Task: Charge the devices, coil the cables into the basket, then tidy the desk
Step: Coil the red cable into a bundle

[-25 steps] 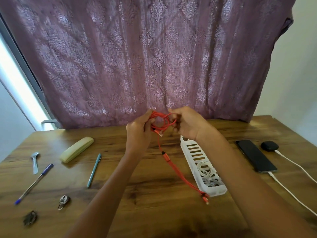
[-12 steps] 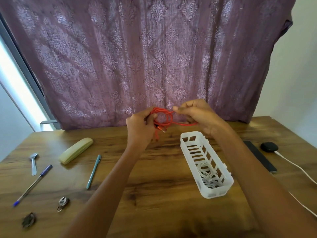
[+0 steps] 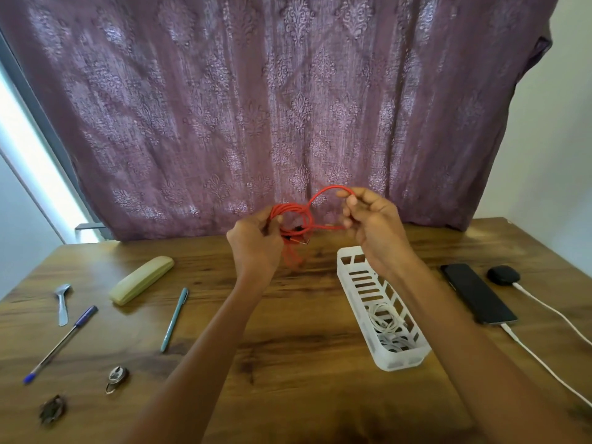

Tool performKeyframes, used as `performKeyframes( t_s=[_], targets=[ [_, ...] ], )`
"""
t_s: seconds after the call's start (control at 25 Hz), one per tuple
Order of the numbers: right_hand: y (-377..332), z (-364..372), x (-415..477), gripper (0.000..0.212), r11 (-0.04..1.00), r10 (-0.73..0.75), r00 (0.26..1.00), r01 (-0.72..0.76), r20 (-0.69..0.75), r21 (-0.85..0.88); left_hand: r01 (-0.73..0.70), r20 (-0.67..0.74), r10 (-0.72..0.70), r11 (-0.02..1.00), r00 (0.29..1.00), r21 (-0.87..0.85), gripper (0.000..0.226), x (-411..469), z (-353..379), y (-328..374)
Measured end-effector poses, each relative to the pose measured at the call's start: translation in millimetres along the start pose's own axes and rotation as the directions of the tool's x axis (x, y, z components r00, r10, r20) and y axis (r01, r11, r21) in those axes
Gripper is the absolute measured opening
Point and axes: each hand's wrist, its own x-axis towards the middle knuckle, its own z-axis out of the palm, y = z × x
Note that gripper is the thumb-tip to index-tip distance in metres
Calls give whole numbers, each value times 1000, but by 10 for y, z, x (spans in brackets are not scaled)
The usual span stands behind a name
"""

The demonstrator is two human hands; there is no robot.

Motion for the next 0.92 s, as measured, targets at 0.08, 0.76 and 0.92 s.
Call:
performKeyframes(
  t_s=[0.08,0.76,0.92],
  targets=[
    [-23,-31,68,28,998,-25,998,21,-58,-63,-54,45,53,998,998,20,15,-41,30,13],
    [-241,-340,333,9,778,31,999,-52,-45,-626,14,-51,-13,1000,999,21,13,12,14,-64],
    [259,-575,319,12,343,-454,888,258,81,-903,191,23,-190,958,981,-214,10,16,71,-17]
  ],
)
